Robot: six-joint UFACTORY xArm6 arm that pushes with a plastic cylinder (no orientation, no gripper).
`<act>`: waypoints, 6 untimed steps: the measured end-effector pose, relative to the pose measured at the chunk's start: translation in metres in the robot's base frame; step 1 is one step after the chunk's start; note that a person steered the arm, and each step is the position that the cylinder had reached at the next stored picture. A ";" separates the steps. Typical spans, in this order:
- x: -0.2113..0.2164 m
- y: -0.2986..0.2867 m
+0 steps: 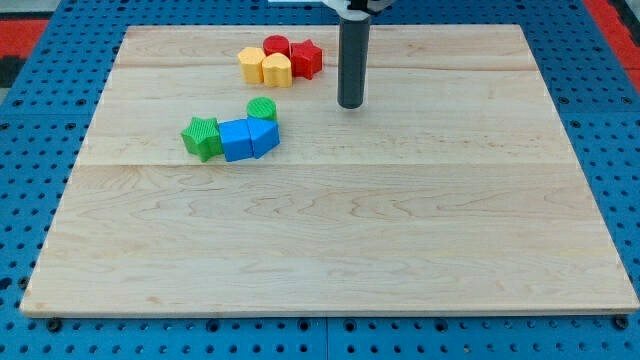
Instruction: Move the green circle to the left side slightly
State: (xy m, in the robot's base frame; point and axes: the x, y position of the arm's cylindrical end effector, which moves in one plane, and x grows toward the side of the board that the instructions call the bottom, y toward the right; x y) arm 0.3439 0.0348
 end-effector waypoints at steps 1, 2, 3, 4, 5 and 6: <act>0.000 0.000; 0.000 -0.012; 0.000 -0.049; 0.000 -0.105; 0.000 -0.133; 0.000 -0.133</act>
